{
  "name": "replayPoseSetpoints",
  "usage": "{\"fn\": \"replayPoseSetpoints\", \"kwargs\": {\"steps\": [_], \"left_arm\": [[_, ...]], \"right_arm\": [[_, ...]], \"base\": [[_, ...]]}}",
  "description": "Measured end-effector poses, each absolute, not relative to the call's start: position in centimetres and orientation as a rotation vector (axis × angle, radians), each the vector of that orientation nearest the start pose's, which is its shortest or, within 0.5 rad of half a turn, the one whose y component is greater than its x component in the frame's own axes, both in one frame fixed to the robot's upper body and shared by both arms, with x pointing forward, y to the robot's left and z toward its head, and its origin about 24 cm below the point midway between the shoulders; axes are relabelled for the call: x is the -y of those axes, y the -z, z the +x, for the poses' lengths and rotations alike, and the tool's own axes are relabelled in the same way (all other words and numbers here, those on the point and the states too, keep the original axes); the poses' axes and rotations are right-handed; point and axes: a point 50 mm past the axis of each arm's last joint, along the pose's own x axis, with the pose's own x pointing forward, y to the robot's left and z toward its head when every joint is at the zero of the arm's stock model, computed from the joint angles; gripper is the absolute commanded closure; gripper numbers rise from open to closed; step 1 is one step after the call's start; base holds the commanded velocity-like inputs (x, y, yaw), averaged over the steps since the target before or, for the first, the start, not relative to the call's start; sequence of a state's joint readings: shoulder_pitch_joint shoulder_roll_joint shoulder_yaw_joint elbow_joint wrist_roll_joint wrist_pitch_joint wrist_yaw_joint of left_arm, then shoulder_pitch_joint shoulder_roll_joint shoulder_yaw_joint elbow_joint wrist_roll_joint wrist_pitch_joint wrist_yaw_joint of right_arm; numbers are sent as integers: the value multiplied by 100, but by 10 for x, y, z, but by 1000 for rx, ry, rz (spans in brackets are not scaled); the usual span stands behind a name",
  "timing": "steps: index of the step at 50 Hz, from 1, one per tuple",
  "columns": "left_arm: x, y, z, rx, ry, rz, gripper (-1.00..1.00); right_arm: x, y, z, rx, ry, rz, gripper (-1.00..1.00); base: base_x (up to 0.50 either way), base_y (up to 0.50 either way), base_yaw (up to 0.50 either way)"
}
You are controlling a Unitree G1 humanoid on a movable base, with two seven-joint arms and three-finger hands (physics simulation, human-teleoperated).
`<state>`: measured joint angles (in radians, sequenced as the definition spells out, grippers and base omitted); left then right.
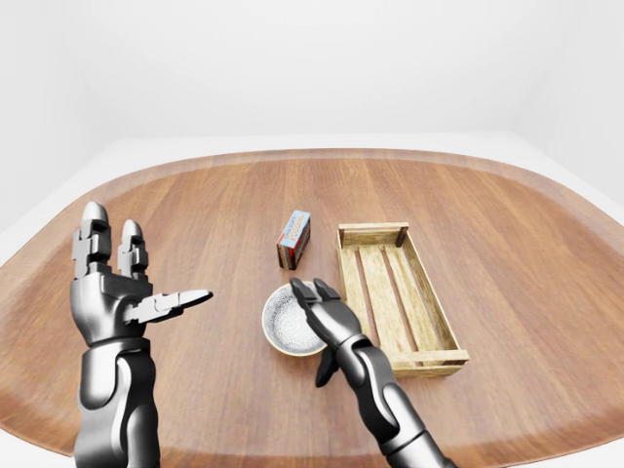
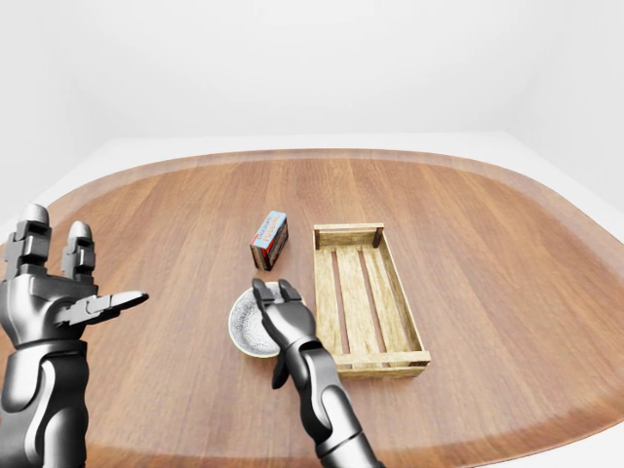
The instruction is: Pick up the bowl on the left and put it in the tray.
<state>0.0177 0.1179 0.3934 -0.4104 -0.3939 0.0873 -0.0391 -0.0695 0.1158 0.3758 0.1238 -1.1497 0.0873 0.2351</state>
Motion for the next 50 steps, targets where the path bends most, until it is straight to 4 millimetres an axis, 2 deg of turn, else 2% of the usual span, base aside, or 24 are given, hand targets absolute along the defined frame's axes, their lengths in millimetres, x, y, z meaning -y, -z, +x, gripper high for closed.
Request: {"fn": "replayPoseSetpoints", "kwargs": {"steps": [50], "left_arm": [[-249, -138, 221, 397, -234, -189, -100]], "right_arm": [[19, 7, 249, -97, -612, -1173, -100]], "base": [[0, 0, 0]]}}
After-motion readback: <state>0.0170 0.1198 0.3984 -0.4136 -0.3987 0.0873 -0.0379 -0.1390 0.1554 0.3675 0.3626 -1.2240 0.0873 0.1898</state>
